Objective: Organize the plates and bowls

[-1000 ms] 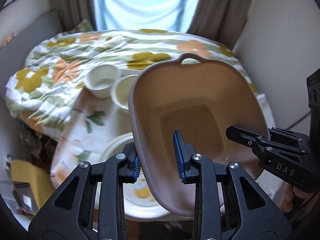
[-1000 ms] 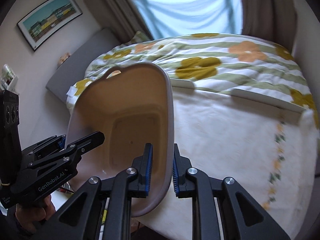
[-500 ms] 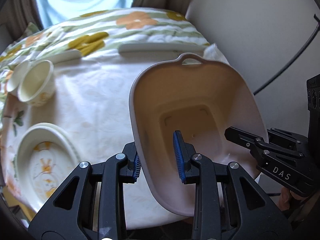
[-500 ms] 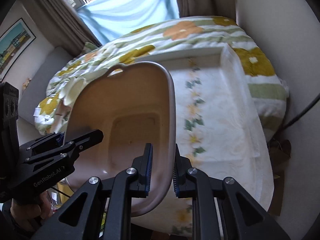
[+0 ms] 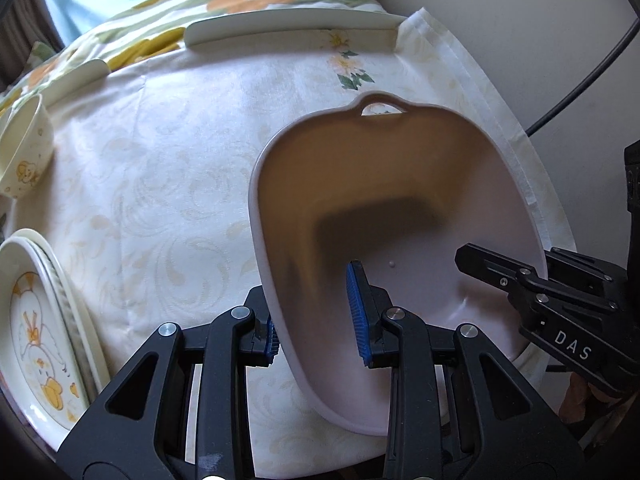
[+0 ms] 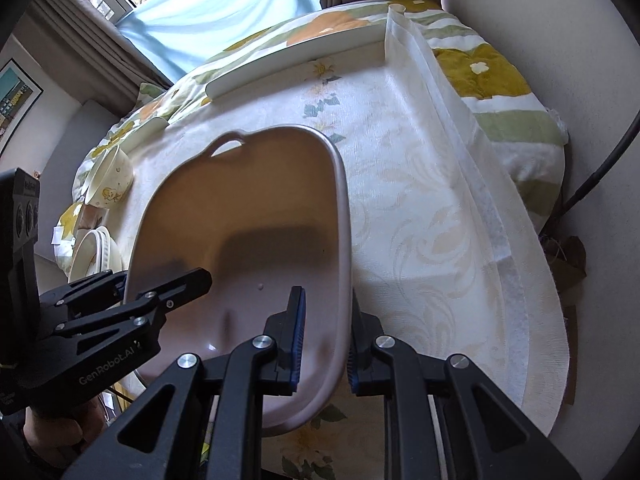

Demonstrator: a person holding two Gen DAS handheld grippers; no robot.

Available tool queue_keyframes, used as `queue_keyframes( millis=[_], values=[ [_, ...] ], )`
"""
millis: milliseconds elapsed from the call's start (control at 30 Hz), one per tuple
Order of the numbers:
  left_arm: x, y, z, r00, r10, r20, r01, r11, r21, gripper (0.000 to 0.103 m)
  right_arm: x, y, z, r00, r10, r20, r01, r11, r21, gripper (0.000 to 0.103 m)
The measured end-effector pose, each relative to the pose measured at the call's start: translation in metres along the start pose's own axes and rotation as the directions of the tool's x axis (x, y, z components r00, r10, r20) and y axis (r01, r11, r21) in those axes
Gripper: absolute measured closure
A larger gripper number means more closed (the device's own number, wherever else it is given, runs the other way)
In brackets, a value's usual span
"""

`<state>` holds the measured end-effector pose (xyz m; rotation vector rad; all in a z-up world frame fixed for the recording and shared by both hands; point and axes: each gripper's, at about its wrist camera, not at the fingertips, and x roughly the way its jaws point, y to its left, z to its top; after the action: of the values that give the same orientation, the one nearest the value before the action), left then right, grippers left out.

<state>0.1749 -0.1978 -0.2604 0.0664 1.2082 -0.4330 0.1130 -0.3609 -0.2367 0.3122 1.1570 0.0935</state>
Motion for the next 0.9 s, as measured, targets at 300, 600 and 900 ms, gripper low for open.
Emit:
queue_keyframes(
  millis=[300,600,900],
  values=[
    [0.008,0.002,0.002,1.0,-0.012,-0.017,0.012,1.0,0.004,0.029,0.004,-0.012,0.0,0.998,0.061,0.006,-0.062,0.993,0.098,0.083],
    [-0.008,0.01,0.0,1.0,0.006,0.001,-0.006,1.0,-0.004,0.025,-0.014,-0.019,0.008,0.996,0.061,0.063,-0.07,0.985,0.158,0.061],
    [-0.118,0.048,-0.011,0.987,0.053,0.152,-0.042,0.996,-0.079,0.025,-0.097,0.046,0.039,0.978,0.09,0.187,-0.074,0.993,-0.092,0.06]
  ],
)
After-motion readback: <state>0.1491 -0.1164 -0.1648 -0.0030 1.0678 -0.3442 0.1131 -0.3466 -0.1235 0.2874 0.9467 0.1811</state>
